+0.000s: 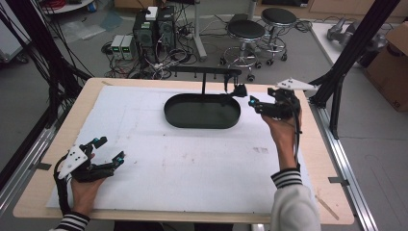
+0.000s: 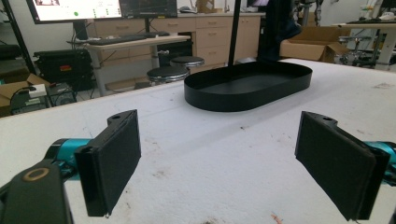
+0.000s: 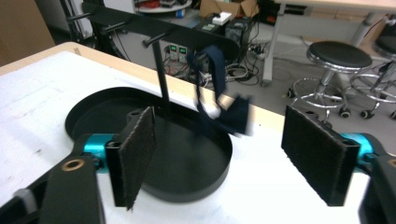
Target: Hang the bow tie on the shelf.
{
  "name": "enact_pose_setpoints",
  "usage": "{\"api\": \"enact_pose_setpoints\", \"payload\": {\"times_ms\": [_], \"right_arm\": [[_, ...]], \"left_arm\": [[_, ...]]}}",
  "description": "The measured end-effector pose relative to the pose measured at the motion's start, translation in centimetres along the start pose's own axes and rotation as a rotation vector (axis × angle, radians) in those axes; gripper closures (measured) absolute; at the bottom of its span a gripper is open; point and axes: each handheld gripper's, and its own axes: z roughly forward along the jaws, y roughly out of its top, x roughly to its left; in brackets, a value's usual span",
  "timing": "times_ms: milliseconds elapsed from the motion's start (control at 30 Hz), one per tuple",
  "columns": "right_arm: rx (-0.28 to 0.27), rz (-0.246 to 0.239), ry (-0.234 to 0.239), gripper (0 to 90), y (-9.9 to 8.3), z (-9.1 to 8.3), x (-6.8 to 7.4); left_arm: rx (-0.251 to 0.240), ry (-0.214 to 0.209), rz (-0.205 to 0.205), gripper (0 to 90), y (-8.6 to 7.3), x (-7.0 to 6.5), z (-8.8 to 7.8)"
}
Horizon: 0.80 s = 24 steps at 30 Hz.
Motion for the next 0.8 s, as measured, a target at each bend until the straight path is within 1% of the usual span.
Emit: {"api": "enact_pose_setpoints", "payload": {"times_ms": [200, 367, 500, 567, 633, 800], "right_arm": [[-0.078, -0.004, -0.014, 21.2, -4.1, -3.6, 1.3], [-0.148, -0.014, -0.042, 19.3, -7.7, -5.4, 2.2], [-0.179, -0.005, -0.060, 18.4, -10.5, -6.1, 3.0], [-0.196, -0.004, -0.068, 18.1, -11.7, -6.1, 3.3], [-0.202, 0.003, -0.072, 17.3, -12.9, -6.1, 3.6], [-0.221, -0.023, -0.077, 17.1, -15.4, -5.7, 4.6]], "left_arm": [[0.000, 0.001, 0.003, 14.5, 0.0, -0.1, 0.0], [-0.003, 0.001, -0.003, 14.3, 0.0, 0.0, 0.0], [0.000, 0.002, 0.004, 14.3, 0.0, -0.1, 0.0], [0.000, 0.002, 0.004, 14.2, 0.0, -0.1, 0.0], [0.000, 0.003, 0.004, 14.1, 0.0, -0.1, 0.0], [0.000, 0.001, 0.008, 14.0, 0.0, -0.1, 0.0]]}}
